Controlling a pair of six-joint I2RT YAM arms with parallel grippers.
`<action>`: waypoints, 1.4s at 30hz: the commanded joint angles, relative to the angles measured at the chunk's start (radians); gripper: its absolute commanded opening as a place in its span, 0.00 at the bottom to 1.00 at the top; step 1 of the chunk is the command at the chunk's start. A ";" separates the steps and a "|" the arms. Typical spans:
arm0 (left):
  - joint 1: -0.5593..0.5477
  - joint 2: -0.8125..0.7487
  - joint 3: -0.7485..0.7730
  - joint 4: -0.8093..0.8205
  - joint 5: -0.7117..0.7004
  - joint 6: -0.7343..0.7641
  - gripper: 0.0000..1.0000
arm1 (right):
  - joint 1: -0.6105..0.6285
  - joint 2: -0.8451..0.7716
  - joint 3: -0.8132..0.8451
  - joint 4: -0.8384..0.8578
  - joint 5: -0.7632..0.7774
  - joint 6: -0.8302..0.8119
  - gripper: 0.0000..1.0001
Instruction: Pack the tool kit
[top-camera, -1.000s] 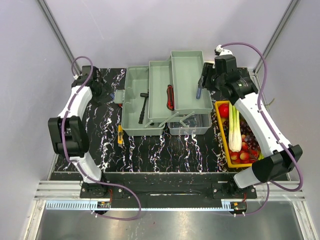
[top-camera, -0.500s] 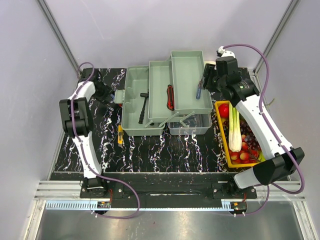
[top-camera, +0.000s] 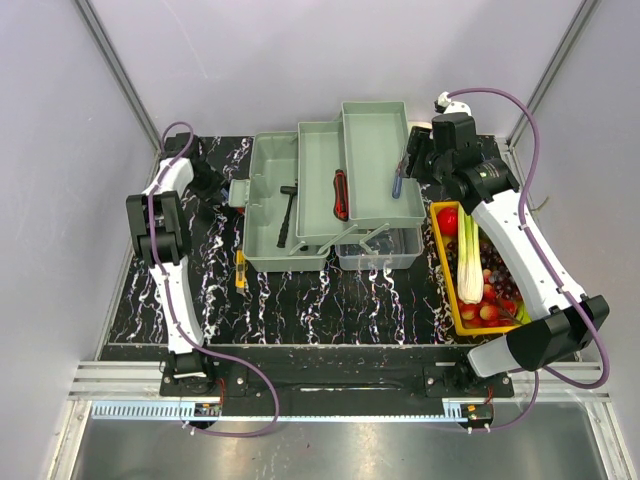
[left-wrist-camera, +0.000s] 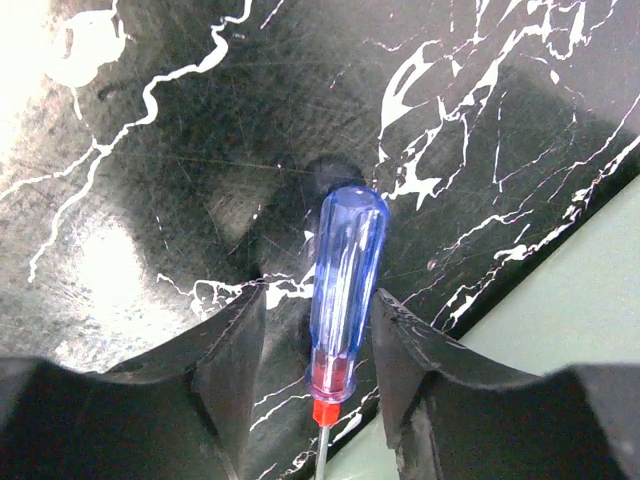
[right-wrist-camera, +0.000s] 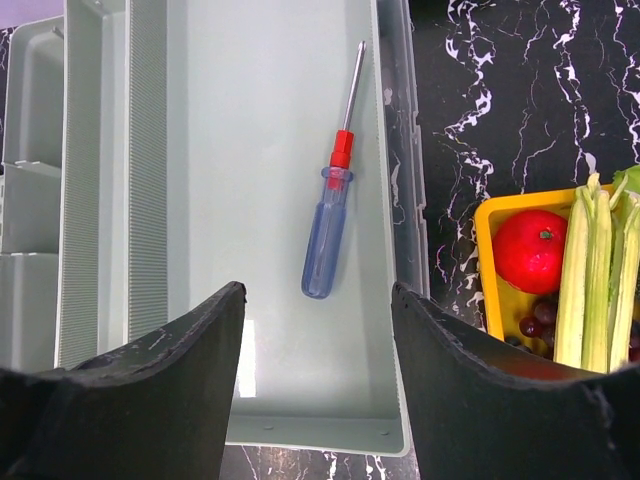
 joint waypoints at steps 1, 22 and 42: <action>0.005 0.032 0.055 -0.070 -0.085 0.073 0.46 | 0.005 -0.013 0.004 0.036 0.010 0.017 0.66; 0.025 -0.015 0.044 -0.147 -0.233 0.190 0.00 | 0.007 -0.045 -0.012 0.038 -0.034 0.034 0.66; -0.017 -0.702 -0.135 -0.015 0.031 0.311 0.00 | 0.007 -0.079 -0.139 0.364 -0.767 0.009 1.00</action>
